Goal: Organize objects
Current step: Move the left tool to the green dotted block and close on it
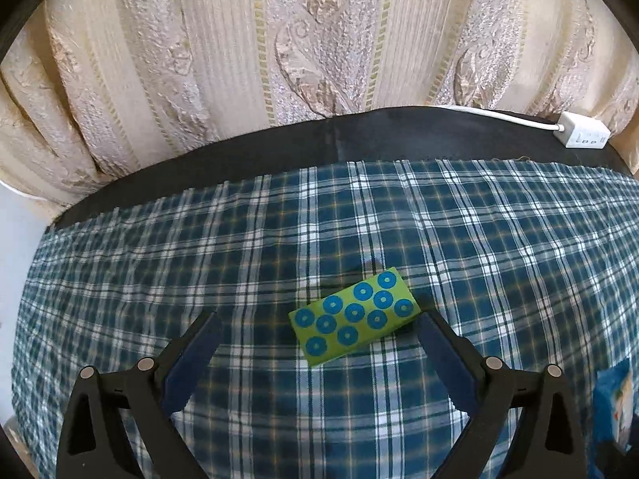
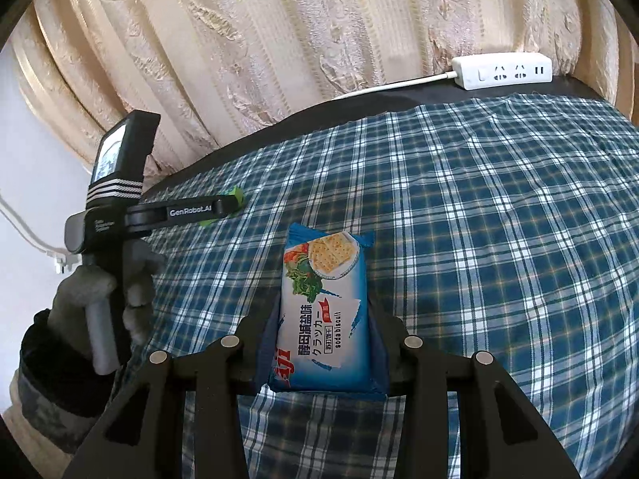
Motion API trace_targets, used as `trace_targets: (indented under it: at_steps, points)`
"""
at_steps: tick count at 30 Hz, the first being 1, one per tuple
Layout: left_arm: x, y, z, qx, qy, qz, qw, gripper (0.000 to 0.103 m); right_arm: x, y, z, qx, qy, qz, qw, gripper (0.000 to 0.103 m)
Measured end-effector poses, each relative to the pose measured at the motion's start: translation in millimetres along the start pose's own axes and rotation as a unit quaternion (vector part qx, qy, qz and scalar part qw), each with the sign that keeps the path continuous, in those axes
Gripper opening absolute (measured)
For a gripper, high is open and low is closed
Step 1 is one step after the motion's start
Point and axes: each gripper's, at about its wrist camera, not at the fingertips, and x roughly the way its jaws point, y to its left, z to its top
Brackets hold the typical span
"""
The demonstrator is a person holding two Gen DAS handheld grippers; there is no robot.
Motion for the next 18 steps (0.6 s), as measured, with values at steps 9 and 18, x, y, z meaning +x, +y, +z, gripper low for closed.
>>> trace_targets:
  at_steps: [9,18]
  points:
    - [20.7,13.1,14.8,-0.049,0.028,-0.051,0.9971,0.1,6.0,-1.0,-1.4,0.002,0.007,-0.008,1.0,0.041]
    - [28.9,16.9,25.0,-0.069,0.033,-0.044,0.9961,0.098,6.1,-1.9,-1.5,0.003,0.005,-0.009,1.0,0.042]
